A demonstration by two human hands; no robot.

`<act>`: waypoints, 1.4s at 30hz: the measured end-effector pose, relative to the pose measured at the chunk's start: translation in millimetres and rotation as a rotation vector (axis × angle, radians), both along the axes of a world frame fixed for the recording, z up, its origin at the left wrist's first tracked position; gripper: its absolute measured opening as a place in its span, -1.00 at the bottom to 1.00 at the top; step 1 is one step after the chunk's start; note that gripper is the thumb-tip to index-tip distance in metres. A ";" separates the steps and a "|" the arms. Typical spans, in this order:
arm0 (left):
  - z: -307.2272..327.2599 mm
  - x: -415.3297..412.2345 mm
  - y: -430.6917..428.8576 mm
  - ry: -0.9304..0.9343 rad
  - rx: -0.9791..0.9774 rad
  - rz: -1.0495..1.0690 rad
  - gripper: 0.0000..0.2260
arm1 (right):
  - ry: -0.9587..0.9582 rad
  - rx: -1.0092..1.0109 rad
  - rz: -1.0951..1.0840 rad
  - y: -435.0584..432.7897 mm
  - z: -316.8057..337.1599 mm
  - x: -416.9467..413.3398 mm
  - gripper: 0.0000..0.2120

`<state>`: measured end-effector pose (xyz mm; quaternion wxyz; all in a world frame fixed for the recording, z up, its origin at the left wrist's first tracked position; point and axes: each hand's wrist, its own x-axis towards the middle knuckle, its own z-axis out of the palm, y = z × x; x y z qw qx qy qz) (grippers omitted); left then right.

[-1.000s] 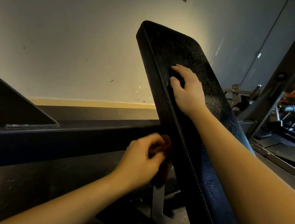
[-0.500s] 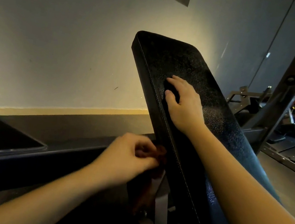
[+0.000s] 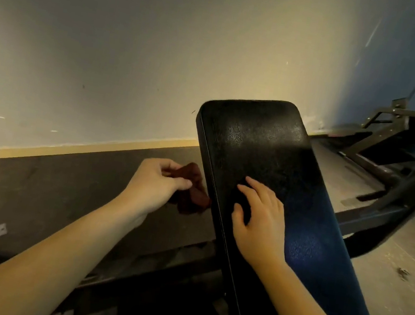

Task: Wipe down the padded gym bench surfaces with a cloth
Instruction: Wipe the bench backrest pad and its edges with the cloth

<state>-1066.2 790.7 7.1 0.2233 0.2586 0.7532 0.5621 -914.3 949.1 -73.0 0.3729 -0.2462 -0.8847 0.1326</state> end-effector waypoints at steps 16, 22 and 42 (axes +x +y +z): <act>95.8 -178.8 122.6 0.340 -0.192 -0.194 -0.81 | -0.059 -0.369 -0.543 104.9 154.0 -160.5 -0.42; 90.2 -208.1 141.3 0.065 -0.122 -0.475 -0.89 | -0.076 -0.315 -0.613 107.7 119.1 -164.4 -0.41; 100.4 -235.4 179.9 0.038 -0.215 -0.844 -0.84 | -0.020 -0.343 -0.577 108.0 114.0 -165.6 -0.40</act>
